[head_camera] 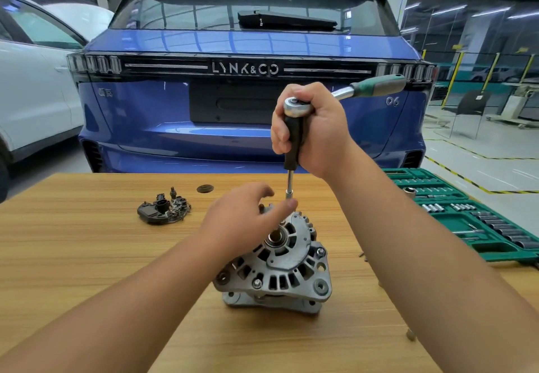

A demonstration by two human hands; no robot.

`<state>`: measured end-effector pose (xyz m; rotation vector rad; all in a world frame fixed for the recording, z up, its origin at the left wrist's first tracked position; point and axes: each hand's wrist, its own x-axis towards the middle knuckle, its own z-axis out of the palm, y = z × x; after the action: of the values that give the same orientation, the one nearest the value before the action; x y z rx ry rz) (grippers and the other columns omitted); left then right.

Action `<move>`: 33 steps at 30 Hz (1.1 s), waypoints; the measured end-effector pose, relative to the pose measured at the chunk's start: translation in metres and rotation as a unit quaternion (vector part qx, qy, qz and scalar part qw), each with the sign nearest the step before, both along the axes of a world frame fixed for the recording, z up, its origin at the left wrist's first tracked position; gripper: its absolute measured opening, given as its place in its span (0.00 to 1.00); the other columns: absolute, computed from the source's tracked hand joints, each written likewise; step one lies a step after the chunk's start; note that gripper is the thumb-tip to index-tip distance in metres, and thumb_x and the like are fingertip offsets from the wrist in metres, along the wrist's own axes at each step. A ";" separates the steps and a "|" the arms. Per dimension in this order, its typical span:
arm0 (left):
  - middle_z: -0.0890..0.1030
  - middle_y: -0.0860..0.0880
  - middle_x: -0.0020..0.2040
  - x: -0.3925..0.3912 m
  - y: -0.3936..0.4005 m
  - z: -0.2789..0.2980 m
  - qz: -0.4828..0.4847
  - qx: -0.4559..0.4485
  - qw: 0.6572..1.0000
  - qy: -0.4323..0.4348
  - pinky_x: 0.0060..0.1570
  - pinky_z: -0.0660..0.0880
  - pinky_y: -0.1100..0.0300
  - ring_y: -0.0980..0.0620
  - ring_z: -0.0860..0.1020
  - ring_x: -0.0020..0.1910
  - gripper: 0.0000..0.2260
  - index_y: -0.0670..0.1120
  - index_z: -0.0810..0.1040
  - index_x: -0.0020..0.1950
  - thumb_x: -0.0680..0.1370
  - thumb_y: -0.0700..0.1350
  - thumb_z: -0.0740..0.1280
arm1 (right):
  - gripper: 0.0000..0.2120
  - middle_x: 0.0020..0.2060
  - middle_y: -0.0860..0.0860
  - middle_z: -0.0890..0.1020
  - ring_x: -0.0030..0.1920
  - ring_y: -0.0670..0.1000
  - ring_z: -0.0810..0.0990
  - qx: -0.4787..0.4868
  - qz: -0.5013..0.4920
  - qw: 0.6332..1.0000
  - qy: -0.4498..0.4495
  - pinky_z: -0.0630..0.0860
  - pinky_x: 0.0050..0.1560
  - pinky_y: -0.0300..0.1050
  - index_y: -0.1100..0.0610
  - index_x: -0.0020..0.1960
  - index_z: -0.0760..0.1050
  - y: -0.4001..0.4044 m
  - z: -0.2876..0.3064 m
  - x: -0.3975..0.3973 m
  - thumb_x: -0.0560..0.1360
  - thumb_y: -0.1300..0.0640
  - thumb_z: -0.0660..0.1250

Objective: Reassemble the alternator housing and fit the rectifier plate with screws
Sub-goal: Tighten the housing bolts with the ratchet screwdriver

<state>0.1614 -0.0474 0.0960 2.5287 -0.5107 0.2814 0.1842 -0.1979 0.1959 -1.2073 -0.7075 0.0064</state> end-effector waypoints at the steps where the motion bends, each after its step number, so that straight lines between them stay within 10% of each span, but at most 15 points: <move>1: 0.77 0.62 0.61 0.006 -0.006 0.006 -0.016 -0.045 0.998 0.030 0.51 0.71 0.59 0.61 0.75 0.58 0.33 0.57 0.74 0.69 0.73 0.76 0.56 | 0.16 0.24 0.56 0.71 0.25 0.53 0.67 0.003 0.003 1.000 0.007 0.68 0.31 0.42 0.60 0.37 0.71 -0.001 0.001 0.000 0.79 0.55 0.51; 6: 0.81 0.62 0.53 0.013 -0.033 0.001 -0.015 -0.075 0.996 0.052 0.51 0.77 0.56 0.62 0.78 0.51 0.16 0.62 0.75 0.64 0.80 0.66 0.60 | 0.18 0.27 0.55 0.73 0.26 0.54 0.69 0.037 -0.045 0.998 -0.005 0.68 0.31 0.43 0.58 0.42 0.75 -0.001 -0.005 0.003 0.81 0.48 0.55; 11: 0.83 0.60 0.46 0.018 -0.032 -0.001 0.004 -0.078 0.996 0.051 0.50 0.78 0.50 0.58 0.80 0.47 0.13 0.60 0.78 0.52 0.83 0.62 0.56 | 0.12 0.44 0.52 0.81 0.37 0.54 0.80 0.035 -0.204 0.955 -0.210 0.75 0.35 0.46 0.53 0.59 0.77 0.008 -0.018 -0.003 0.84 0.52 0.56; 18: 0.81 0.56 0.34 0.036 -0.024 0.008 -0.074 -0.028 0.995 0.067 0.41 0.78 0.51 0.58 0.78 0.35 0.16 0.55 0.79 0.39 0.84 0.54 0.61 | 0.05 0.45 0.59 0.79 0.45 0.52 0.78 -0.134 -0.377 0.794 -0.459 0.74 0.48 0.40 0.69 0.51 0.82 0.017 -0.013 -0.008 0.78 0.70 0.68; 22: 0.83 0.51 0.45 0.048 -0.021 0.017 -0.120 0.029 0.990 0.060 0.40 0.70 0.75 0.62 0.76 0.38 0.13 0.48 0.81 0.48 0.84 0.53 0.62 | 0.07 0.47 0.50 0.71 0.43 0.52 0.73 -0.258 -0.382 0.775 -0.433 0.76 0.44 0.54 0.67 0.54 0.78 0.010 -0.008 -0.017 0.80 0.64 0.65; 28: 0.80 0.58 0.45 0.045 -0.015 0.014 -0.086 -0.013 0.991 0.105 0.40 0.68 0.63 0.62 0.76 0.44 0.12 0.57 0.77 0.45 0.85 0.57 0.59 | 0.21 0.55 0.47 0.66 0.43 0.48 0.68 -0.456 -0.349 0.747 -0.335 0.63 0.37 0.44 0.51 0.66 0.69 -0.002 0.011 -0.040 0.75 0.48 0.53; 33: 0.78 0.63 0.47 0.035 -0.021 0.004 -0.051 -0.063 0.991 0.108 0.40 0.66 0.67 0.67 0.73 0.45 0.10 0.59 0.77 0.52 0.85 0.58 0.57 | 0.17 0.51 0.47 0.71 0.46 0.53 0.73 -0.616 -0.365 0.630 -0.302 0.60 0.35 0.46 0.47 0.64 0.69 -0.014 0.037 -0.051 0.83 0.41 0.50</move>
<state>0.1964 -0.0688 0.1000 2.3653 -0.5166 0.0007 0.1336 -0.2119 0.2333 -2.8777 -0.7081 -0.7480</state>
